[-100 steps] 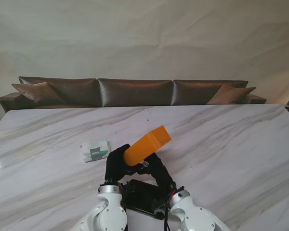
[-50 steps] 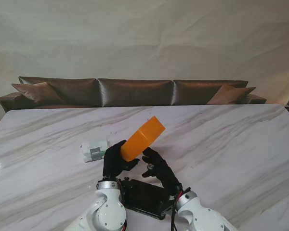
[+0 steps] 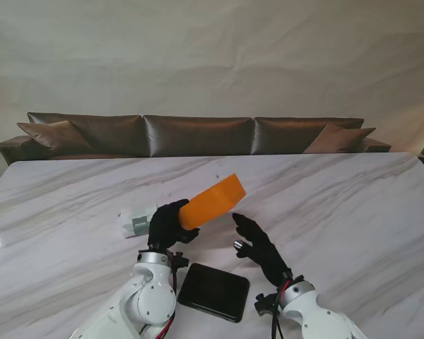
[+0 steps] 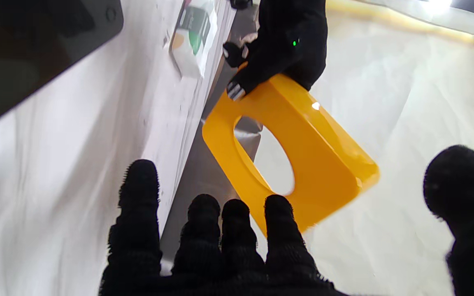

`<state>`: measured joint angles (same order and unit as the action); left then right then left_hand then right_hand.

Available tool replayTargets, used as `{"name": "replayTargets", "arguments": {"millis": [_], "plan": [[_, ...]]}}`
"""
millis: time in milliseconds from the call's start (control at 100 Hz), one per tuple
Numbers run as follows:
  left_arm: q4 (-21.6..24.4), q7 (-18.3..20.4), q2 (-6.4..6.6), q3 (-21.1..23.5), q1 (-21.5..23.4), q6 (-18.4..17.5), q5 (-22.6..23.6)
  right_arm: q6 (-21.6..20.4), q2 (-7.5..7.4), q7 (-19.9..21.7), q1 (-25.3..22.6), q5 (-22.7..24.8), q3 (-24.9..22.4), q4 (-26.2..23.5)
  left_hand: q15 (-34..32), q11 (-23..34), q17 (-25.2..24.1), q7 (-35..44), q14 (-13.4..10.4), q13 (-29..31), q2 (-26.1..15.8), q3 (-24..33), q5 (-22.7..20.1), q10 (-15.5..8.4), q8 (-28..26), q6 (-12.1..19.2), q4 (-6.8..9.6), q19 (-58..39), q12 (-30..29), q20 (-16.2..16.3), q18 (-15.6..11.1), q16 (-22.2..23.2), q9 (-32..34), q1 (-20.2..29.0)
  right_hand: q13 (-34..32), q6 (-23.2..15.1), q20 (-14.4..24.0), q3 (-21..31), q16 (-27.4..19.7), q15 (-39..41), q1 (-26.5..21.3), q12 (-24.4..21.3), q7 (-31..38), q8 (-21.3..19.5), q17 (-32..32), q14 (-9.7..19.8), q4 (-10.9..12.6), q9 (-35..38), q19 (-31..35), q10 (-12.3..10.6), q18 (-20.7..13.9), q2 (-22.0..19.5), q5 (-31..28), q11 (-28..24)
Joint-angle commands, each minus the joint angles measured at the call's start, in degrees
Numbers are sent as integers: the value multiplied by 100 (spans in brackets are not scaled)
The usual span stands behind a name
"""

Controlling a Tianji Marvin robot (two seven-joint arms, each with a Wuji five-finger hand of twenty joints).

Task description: Refill a tissue box and feed the first sheet

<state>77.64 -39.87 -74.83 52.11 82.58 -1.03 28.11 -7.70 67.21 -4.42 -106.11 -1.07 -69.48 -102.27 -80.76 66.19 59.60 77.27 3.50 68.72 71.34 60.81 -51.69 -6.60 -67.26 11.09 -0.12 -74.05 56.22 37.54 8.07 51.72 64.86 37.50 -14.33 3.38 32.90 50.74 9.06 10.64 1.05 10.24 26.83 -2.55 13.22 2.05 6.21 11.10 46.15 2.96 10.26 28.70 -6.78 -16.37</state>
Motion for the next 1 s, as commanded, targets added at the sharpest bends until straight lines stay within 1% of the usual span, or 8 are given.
{"name": "replayTargets", "arguments": {"millis": [0, 150, 340, 520, 640, 710, 820, 990], "plan": [[-52, 113, 61, -8, -174, 11, 90, 60, -19, -23, -116, 132, -88, -118, -382, 176, 284, 131, -90, 403, -825, 2076, -52, -146, -64, 51, 253, -3963, 58, 85, -777, -26, 409, 240, -70, -297, 23, -46, 31, -47, -27, 73, 75, -51, 82, 5, -95, 36, 146, -42, 22, 160, -79, -134], [-294, 377, 126, -173, -521, 85, 276, 206, 10, -313, -310, 527, -249, -303, -402, 158, 287, 120, -122, 403, -832, 2082, -48, -184, -83, 102, 241, -3986, 53, 85, -823, -27, 418, 208, -154, -281, 21, -52, 50, -9, -70, 93, 143, -80, 139, -31, -75, 130, 196, -21, 49, 163, -171, -188], [-661, 717, 149, -493, -987, 100, 353, 330, 15, -476, -493, 876, -412, -434, -408, 141, 290, 103, -153, 402, -893, 2059, -15, -235, -132, 155, 230, -3989, 75, 70, -888, -34, 400, 164, -213, -269, 7, -80, 69, 23, -129, 117, 207, -115, 172, -46, -57, 194, 255, -10, 73, 156, -251, -241], [-967, 1122, 183, -776, -1329, 105, 368, 360, 24, -542, -597, 946, -509, -485, -409, 106, 290, 60, -154, 401, -963, 1996, 16, -275, -190, 220, 198, -3994, 95, 54, -914, -38, 379, 111, -251, -271, -18, -117, 82, 42, -177, 134, 246, -144, 179, -66, -44, 231, 296, -5, 93, 134, -300, -276], [-1037, 1496, 265, -910, -1471, 156, 440, 344, 31, -568, -632, 934, -545, -484, -398, 76, 291, 37, -169, 400, -1008, 1958, 22, -317, -223, 260, 186, -3973, 100, 35, -948, -42, 366, 79, -265, -277, -37, -135, 87, 48, -214, 139, 267, -162, 180, -62, -31, 263, 315, -24, 93, 127, -336, -287], [-1070, 1651, 305, -972, -1537, 197, 489, 333, 34, -583, -641, 933, -555, -476, -392, 70, 292, 16, -177, 399, -1029, 1931, 34, -318, -234, 289, 188, -3969, 106, 28, -969, -43, 364, 68, -273, -285, -47, -151, 90, 50, -217, 140, 274, -171, 186, -64, -26, 276, 328, -21, 94, 116, -347, -288], [-1159, 1730, 325, -1062, -1628, 182, 548, 319, 40, -598, -634, 913, -557, -450, -386, 50, 295, -11, -183, 400, -1039, 1900, 30, -327, -254, 318, 210, -3982, 101, 20, -996, -42, 374, 60, -276, -297, -63, -163, 93, 52, -232, 140, 281, -182, 182, -71, -16, 282, 338, -20, 98, 105, -363, -286], [-1266, 1760, 375, -1208, -1759, 251, 804, 311, 47, -621, -611, 906, -535, -412, -388, 29, 297, -31, -193, 400, -1067, 1880, 26, -351, -272, 350, 248, -3994, 98, 11, -1022, -37, 381, 41, -285, -298, -86, -182, 97, 56, -251, 144, 289, -200, 186, -72, -5, 294, 358, -20, 98, 94, -380, -290]]}}
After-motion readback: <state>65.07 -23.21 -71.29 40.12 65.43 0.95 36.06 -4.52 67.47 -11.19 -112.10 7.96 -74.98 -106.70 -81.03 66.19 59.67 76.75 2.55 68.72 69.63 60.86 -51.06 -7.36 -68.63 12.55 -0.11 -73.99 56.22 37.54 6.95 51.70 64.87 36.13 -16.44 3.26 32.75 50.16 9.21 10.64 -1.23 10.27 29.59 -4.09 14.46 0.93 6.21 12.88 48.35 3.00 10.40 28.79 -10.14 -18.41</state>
